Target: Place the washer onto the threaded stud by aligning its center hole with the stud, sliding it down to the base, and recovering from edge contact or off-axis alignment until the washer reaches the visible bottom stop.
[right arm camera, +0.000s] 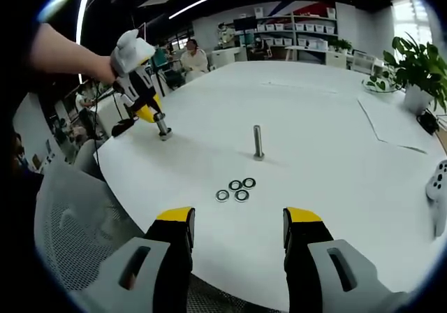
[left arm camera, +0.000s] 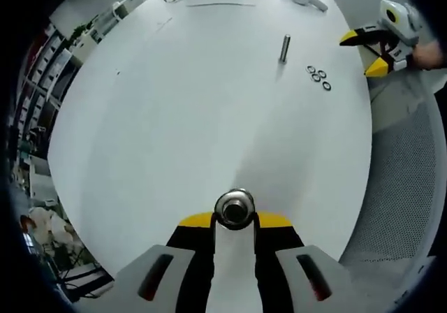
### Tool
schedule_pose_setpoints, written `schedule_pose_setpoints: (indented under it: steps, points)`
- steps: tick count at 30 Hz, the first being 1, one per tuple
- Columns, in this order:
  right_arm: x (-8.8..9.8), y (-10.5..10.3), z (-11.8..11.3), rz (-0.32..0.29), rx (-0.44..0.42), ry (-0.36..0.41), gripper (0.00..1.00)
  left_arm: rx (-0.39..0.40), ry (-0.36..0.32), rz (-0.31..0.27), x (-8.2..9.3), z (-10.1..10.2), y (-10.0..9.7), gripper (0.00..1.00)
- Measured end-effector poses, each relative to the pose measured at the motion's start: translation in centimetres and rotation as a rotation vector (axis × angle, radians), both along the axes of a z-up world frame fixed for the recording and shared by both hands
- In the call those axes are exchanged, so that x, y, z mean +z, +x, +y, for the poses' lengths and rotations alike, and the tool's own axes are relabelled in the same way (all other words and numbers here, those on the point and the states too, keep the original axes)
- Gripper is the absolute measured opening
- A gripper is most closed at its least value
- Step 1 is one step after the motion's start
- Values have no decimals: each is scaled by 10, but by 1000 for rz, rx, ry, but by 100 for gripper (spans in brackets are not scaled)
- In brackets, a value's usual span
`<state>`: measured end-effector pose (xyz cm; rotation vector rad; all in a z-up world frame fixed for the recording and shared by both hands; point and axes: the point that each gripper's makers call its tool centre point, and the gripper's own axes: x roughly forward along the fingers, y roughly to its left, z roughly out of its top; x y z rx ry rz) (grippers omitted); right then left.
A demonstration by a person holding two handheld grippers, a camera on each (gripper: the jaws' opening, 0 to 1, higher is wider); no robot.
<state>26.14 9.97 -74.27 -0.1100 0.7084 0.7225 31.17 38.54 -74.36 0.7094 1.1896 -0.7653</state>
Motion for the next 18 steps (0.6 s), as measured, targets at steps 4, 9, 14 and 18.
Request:
schedule_pose_setpoints:
  steps: [4,9,14,18]
  points:
    - [0,0,0,1,-1,-1,53,0,6,11,-7,-1,-1,18]
    - [0,0,0,1,-1,-2,53,-3,14,19,-15,-1,-3,18]
    - [0,0,0,2,-2,-2,53,3,20,21,-23,0,-1,18]
    - [0,0,0,2,-2,-3,53,9,17,24,-27,-2,-2,19]
